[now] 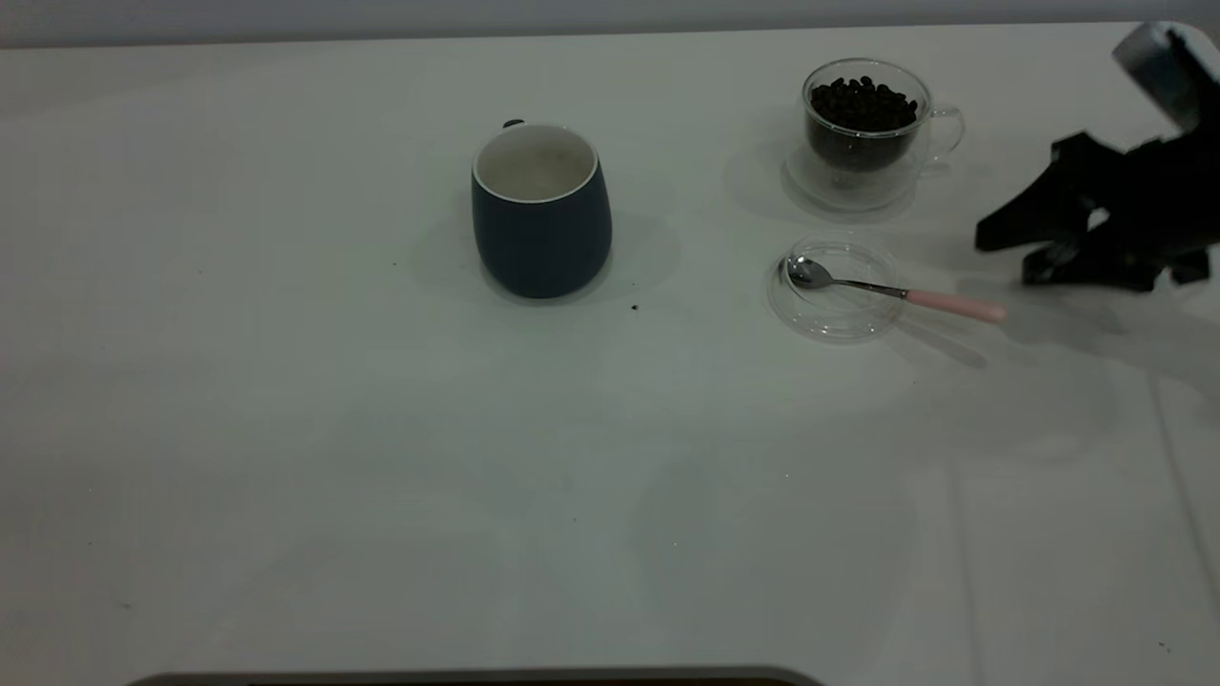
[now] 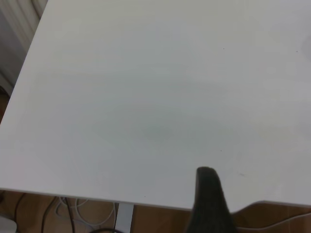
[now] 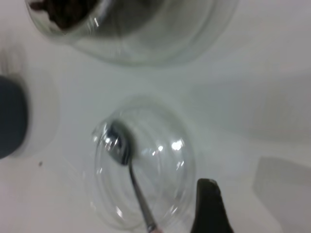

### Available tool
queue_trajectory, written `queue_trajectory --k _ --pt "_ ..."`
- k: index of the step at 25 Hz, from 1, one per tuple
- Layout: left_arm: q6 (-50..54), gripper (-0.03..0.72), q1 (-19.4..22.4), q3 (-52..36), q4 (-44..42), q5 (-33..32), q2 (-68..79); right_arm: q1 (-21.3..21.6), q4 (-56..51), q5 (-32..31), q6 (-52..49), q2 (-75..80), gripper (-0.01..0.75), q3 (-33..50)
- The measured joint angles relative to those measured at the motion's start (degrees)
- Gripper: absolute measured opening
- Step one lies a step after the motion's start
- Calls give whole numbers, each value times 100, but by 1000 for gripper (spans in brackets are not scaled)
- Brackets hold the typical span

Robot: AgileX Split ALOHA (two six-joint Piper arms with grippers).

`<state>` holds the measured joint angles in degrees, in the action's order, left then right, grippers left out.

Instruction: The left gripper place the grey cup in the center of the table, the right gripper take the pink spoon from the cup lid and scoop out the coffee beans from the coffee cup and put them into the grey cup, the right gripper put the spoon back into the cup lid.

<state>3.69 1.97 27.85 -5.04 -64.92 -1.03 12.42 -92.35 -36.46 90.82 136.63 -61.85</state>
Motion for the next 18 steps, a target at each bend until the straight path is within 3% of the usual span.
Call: queue_trajectory --k 4,9,14,18 --pt "0 586 0 0 0 0 0 -133 901 585 -543 -1020 552 140" --pt "0 586 0 0 0 0 0 -421 3321 574 -3019 -2970 552 572" --pt "0 586 0 0 0 0 0 -667 6280 -562 -5973 -5161 552 1033" --pt "12 586 0 0 0 0 0 -680 7676 -1772 -7553 -6653 552 1663"
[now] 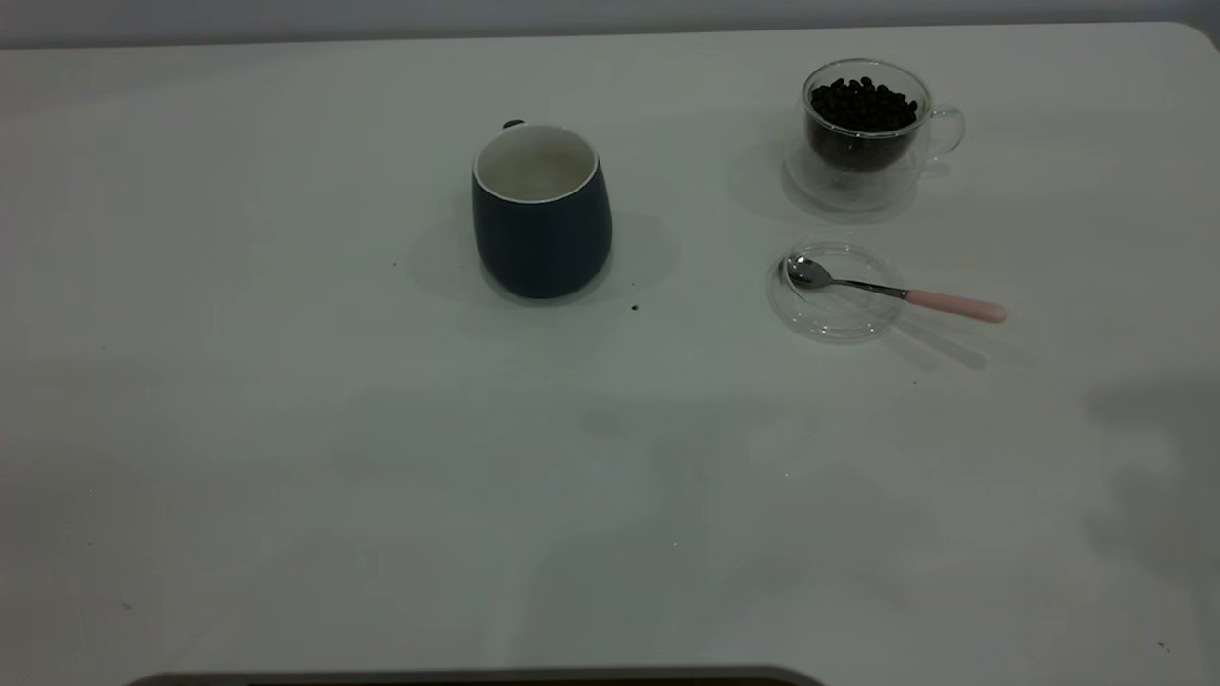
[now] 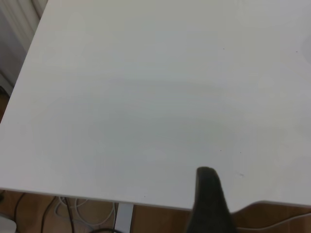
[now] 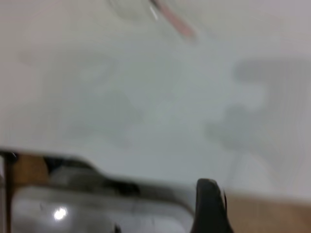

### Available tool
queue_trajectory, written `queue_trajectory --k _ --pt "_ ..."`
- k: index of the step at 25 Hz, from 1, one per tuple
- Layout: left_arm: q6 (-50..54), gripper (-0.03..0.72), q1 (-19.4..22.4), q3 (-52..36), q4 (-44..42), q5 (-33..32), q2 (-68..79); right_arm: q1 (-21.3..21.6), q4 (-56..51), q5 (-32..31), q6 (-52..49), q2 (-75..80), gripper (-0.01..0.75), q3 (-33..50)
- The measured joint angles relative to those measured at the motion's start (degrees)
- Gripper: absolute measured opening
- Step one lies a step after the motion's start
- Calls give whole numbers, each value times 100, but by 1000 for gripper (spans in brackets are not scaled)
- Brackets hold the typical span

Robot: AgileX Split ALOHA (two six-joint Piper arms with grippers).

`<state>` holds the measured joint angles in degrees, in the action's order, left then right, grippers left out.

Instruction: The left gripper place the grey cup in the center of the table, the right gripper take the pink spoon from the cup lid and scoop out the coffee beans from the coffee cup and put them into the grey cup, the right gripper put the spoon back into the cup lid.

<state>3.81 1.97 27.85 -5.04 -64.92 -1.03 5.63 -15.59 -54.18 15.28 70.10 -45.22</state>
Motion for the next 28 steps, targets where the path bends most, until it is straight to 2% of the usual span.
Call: queue_trajectory --k 4,12,16,22,28 --pt "-6 586 0 0 0 0 0 0 302 -708 -386 -1411 552 643" --pt "-6 586 0 0 0 0 0 0 875 -868 -824 -3485 552 1791" --pt "-6 586 0 0 0 0 0 -40 1070 -868 -1121 -4407 552 1828" --pt "-6 586 0 0 0 0 0 -431 1056 -926 -1133 -5729 552 1828" --pt "-11 586 0 0 0 0 0 -411 1051 -1012 -1150 -6807 552 1828"
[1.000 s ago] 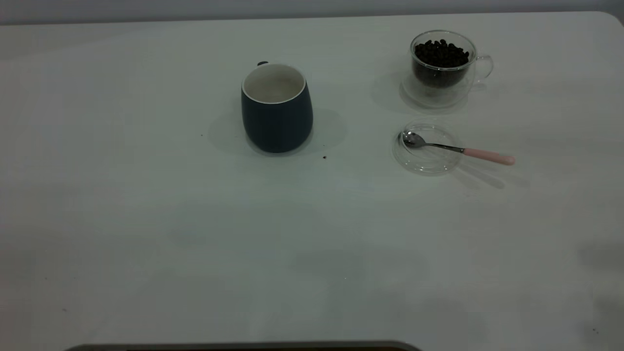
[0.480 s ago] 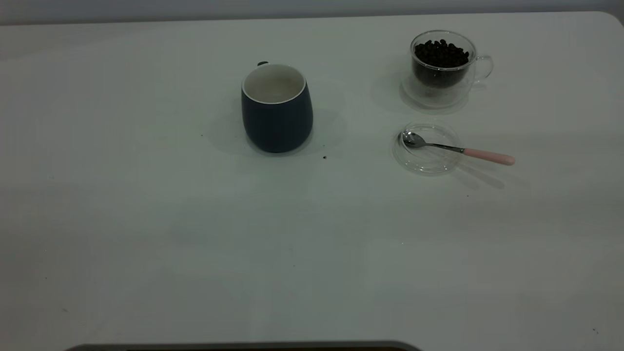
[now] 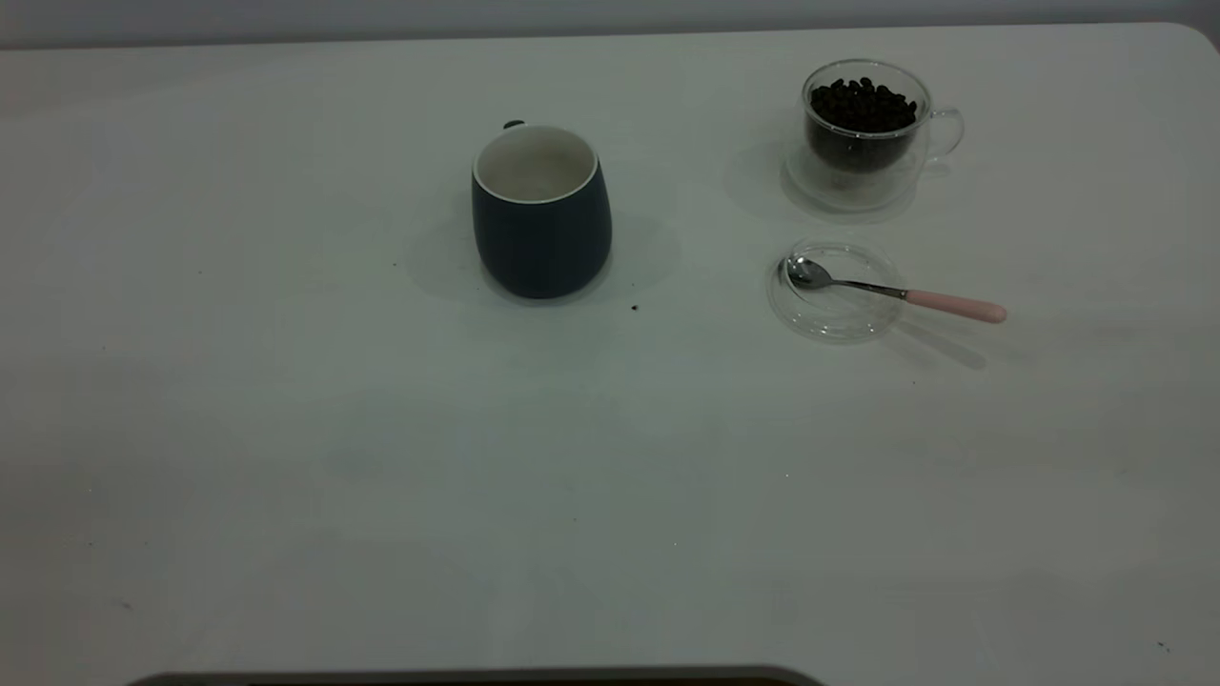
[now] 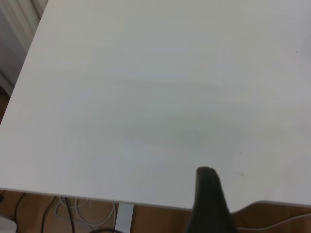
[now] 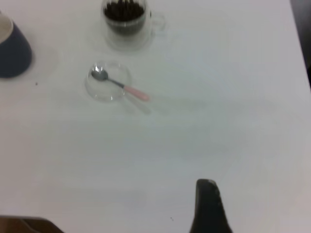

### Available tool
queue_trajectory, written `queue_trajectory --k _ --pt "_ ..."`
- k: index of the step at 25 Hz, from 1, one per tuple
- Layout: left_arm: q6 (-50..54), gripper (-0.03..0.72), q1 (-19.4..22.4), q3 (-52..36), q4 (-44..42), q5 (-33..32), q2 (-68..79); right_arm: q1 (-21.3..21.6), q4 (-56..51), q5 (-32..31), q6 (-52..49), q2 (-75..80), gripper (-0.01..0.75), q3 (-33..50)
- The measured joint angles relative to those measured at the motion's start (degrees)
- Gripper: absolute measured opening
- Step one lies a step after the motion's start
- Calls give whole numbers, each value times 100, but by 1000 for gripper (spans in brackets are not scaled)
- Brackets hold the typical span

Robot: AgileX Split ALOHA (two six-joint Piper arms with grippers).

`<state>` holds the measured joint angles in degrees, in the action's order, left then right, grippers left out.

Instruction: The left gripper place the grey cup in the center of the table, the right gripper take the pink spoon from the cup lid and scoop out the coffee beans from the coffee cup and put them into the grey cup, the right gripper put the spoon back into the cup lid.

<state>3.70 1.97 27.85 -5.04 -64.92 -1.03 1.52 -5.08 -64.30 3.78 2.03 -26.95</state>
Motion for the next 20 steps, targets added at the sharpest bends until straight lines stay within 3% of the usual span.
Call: queue_trajectory --k 20 --pt "0 586 0 0 0 0 0 151 -49 -5 0 -11 553 0"
